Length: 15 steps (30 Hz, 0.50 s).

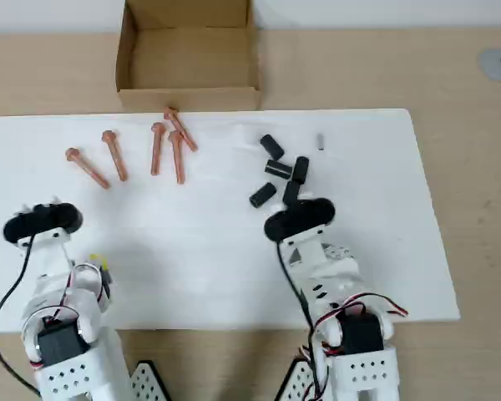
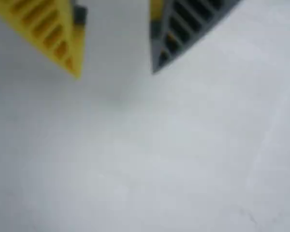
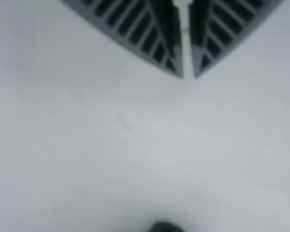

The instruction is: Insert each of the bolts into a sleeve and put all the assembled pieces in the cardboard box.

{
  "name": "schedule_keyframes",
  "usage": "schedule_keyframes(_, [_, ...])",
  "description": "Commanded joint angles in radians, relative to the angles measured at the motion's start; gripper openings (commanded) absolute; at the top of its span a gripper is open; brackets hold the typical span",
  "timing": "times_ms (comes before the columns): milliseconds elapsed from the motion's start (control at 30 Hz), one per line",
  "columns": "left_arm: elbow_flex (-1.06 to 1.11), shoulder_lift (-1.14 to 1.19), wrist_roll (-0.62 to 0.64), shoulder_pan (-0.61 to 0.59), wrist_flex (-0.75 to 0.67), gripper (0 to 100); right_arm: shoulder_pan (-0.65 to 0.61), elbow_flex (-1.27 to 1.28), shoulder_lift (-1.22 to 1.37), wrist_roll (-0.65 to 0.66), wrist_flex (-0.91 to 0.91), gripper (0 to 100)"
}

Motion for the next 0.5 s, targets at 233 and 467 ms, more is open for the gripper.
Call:
schedule_keyframes(233, [-0.342, 0.371, 0.015, -0.02, -0.018, 12, 0.013, -0.163, -0.108, 0.055, 0.075, 1.1])
schedule_keyframes(467, [-0.72, 0.805, 0.117, -0.021, -0.011, 12, 0.013, -0.179, -0.076, 0.055, 0.058, 1.1])
